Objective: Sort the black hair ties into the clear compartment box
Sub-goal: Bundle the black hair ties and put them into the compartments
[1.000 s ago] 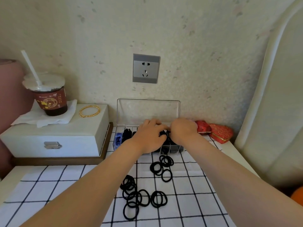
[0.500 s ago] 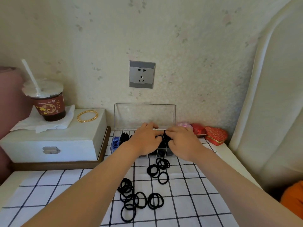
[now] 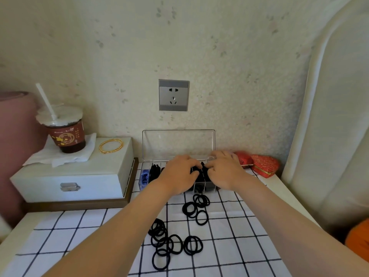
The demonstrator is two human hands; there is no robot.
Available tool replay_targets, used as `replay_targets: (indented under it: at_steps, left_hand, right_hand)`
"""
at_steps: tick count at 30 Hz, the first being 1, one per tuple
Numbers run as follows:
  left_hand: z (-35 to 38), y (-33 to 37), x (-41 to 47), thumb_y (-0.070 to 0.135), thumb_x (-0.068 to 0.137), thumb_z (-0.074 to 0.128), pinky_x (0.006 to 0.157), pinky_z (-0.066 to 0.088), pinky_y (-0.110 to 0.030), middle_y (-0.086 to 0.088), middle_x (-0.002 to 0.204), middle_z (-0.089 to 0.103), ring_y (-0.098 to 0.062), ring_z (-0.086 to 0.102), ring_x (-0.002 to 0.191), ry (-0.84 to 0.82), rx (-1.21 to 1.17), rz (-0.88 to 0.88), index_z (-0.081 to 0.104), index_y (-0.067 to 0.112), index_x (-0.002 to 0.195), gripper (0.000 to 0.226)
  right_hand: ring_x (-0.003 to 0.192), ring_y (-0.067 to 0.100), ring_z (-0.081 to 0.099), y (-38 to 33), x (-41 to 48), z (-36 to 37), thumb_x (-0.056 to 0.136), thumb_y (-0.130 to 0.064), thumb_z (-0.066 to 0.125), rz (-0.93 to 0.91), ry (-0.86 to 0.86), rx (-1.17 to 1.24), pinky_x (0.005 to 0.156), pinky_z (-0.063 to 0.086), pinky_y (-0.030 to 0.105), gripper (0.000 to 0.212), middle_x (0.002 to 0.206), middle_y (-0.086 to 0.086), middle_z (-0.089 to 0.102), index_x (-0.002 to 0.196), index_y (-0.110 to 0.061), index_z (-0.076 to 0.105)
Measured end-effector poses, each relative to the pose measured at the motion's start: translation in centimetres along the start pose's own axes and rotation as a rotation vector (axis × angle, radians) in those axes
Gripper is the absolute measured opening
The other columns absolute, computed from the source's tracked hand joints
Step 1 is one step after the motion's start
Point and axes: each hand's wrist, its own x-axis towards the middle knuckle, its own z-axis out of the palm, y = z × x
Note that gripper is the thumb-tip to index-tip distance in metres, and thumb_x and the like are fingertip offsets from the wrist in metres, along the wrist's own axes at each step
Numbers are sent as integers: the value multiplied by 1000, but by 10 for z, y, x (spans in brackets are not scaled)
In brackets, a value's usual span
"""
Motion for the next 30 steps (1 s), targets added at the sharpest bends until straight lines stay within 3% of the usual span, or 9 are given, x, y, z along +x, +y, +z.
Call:
replay_targets:
  at_steps: [3, 6, 10, 14, 19, 21, 25, 27, 30]
  left_hand:
    - [2, 6, 2, 29, 97, 52, 104, 37, -40, 1, 125, 58, -22, 45, 120, 18, 32, -21, 68, 31, 118, 26]
    - [3, 12, 5, 37, 96, 54, 103, 38, -40, 2, 123, 58, -22, 44, 119, 31, 78, -66, 73, 30, 109, 25]
    - [6, 16, 10, 39, 92, 63, 100, 40, -37, 2, 116, 61, -22, 42, 119, 53, 54, -121, 78, 25, 98, 22]
    - [6, 17, 11, 38, 91, 63, 96, 44, -39, 0, 112, 62, -23, 45, 114, 102, 69, -147, 77, 26, 93, 19]
    - [-2, 18, 13, 37, 91, 66, 79, 48, -28, 10, 95, 67, -6, 57, 85, 172, -287, -152, 75, 25, 90, 16]
    - [-1, 20, 15, 35, 95, 62, 85, 47, -26, 10, 101, 68, -8, 61, 94, 195, -344, -137, 74, 21, 101, 19]
    - [8, 14, 19, 39, 101, 45, 103, 35, -34, 5, 130, 60, -18, 48, 124, 75, 53, 25, 66, 23, 124, 34]
    - [14, 12, 20, 42, 102, 38, 112, 23, -38, 10, 133, 59, -17, 41, 128, -28, 271, 108, 66, 27, 124, 39]
    - [19, 15, 23, 42, 102, 29, 119, 1, -41, 12, 119, 65, -15, 40, 125, -57, 430, 185, 72, 28, 113, 47]
  right_hand:
    - [130, 24, 46, 6, -1, -9, 93, -17, 50, -22, 9, 110, 110, 32, 40, 37, 136, 4, 57, 124, -25, 68]
    - [112, 18, 57, 9, -7, -17, 93, -6, 49, 14, 72, 333, 98, 44, 29, 43, 133, 4, 61, 130, -21, 65]
    - [115, 15, 59, 2, -15, -15, 91, -6, 51, -2, 193, 383, 101, 45, 28, 40, 123, -2, 65, 124, -20, 68]
    - [95, 3, 62, -3, -22, 2, 93, -23, 61, -59, 163, 417, 88, 50, 25, 25, 109, -12, 71, 115, -24, 73]
    - [75, -11, 64, 7, -15, -6, 86, -24, 75, 10, 271, 724, 71, 44, 7, 6, 79, -18, 71, 90, -27, 79]
    - [71, -8, 65, 14, -12, -11, 84, -22, 77, 59, 345, 741, 68, 46, 9, 6, 75, -17, 71, 84, -28, 78]
    - [73, 4, 70, 24, -4, -1, 79, -25, 79, 199, 540, 752, 75, 59, 33, 3, 74, -13, 74, 78, -28, 79]
    - [73, 3, 68, 21, -5, 7, 80, -29, 78, 226, 558, 667, 71, 58, 32, 2, 77, -15, 74, 80, -31, 78]
    - [81, 9, 63, 17, -6, 19, 85, -26, 72, 172, 537, 355, 66, 53, 28, 8, 86, -12, 71, 82, -32, 78]
